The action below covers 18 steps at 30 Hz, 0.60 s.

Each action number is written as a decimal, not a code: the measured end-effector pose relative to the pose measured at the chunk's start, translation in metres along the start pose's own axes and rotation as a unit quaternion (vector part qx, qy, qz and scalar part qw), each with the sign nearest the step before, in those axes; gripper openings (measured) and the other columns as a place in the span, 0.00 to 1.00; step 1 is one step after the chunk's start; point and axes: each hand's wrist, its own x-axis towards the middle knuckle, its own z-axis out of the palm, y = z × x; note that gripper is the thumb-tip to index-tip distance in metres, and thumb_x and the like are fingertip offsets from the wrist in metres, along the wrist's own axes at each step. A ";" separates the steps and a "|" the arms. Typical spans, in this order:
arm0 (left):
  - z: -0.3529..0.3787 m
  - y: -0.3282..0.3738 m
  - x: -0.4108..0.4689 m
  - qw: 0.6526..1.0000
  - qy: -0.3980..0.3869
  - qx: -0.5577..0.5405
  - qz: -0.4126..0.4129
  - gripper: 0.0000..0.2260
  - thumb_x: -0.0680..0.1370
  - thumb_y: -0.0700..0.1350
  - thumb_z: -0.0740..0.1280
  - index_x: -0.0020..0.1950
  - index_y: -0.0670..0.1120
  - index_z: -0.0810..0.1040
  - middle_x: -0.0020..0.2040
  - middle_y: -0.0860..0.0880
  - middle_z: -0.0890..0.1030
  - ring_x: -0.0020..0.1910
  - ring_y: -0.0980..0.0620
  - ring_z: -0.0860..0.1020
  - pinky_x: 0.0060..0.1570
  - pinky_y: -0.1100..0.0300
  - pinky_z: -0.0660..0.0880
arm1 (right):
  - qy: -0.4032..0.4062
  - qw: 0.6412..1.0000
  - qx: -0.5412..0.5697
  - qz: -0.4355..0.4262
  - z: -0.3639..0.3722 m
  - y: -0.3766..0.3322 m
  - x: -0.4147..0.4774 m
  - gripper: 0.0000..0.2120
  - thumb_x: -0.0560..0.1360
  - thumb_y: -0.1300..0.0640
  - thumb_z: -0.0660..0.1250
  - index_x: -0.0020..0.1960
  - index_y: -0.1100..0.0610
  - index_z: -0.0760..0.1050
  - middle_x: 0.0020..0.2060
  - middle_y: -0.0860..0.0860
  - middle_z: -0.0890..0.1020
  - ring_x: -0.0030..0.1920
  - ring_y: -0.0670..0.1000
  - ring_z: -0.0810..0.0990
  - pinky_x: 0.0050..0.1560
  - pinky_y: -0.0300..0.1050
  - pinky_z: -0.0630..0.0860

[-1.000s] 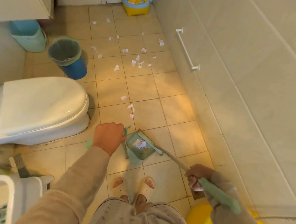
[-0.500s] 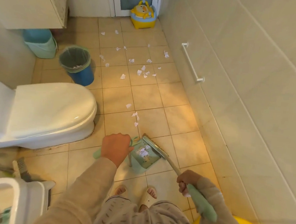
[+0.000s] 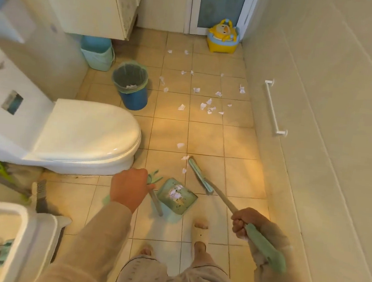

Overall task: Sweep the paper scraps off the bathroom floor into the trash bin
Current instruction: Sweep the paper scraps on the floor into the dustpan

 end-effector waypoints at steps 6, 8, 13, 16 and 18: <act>-0.007 0.027 0.018 0.997 0.006 0.036 -0.072 0.16 0.74 0.62 0.65 0.49 0.51 0.79 0.43 0.50 0.83 0.41 0.48 0.82 0.39 0.60 0.75 | -0.020 0.996 -0.081 -0.037 -0.025 -0.092 0.007 0.09 0.77 0.66 0.56 0.38 0.60 0.65 0.20 0.52 0.70 0.16 0.46 0.67 0.16 0.32 0.65; -0.011 0.037 0.024 0.995 0.008 0.051 -0.085 0.16 0.74 0.62 0.65 0.48 0.51 0.79 0.42 0.49 0.83 0.41 0.48 0.82 0.37 0.60 0.73 | -0.013 0.994 -0.061 -0.091 -0.035 -0.111 0.010 0.04 0.75 0.63 0.60 0.41 0.62 0.70 0.28 0.54 0.72 0.23 0.46 0.70 0.19 0.35 0.68; -0.010 0.054 0.030 0.993 -0.012 0.061 -0.102 0.16 0.75 0.62 0.62 0.49 0.51 0.78 0.42 0.49 0.83 0.41 0.47 0.81 0.36 0.60 0.69 | 0.029 0.980 -0.178 -0.087 -0.028 -0.157 0.018 0.11 0.77 0.62 0.58 0.35 0.59 0.67 0.31 0.53 0.68 0.30 0.49 0.65 0.32 0.37 0.64; -0.008 0.053 0.031 0.992 -0.018 0.074 -0.103 0.17 0.75 0.62 0.62 0.51 0.50 0.77 0.40 0.49 0.82 0.36 0.48 0.78 0.34 0.60 0.68 | 0.020 0.963 -0.257 -0.073 -0.021 -0.172 0.018 0.15 0.78 0.66 0.53 0.33 0.60 0.65 0.29 0.55 0.67 0.28 0.50 0.64 0.29 0.39 0.63; -0.009 0.052 0.032 0.992 -0.026 0.071 -0.104 0.17 0.76 0.62 0.62 0.51 0.50 0.77 0.39 0.49 0.82 0.36 0.48 0.78 0.35 0.60 0.71 | 0.023 0.951 -0.304 -0.048 -0.020 -0.165 0.025 0.13 0.78 0.66 0.53 0.35 0.61 0.66 0.27 0.54 0.67 0.27 0.49 0.65 0.25 0.38 0.64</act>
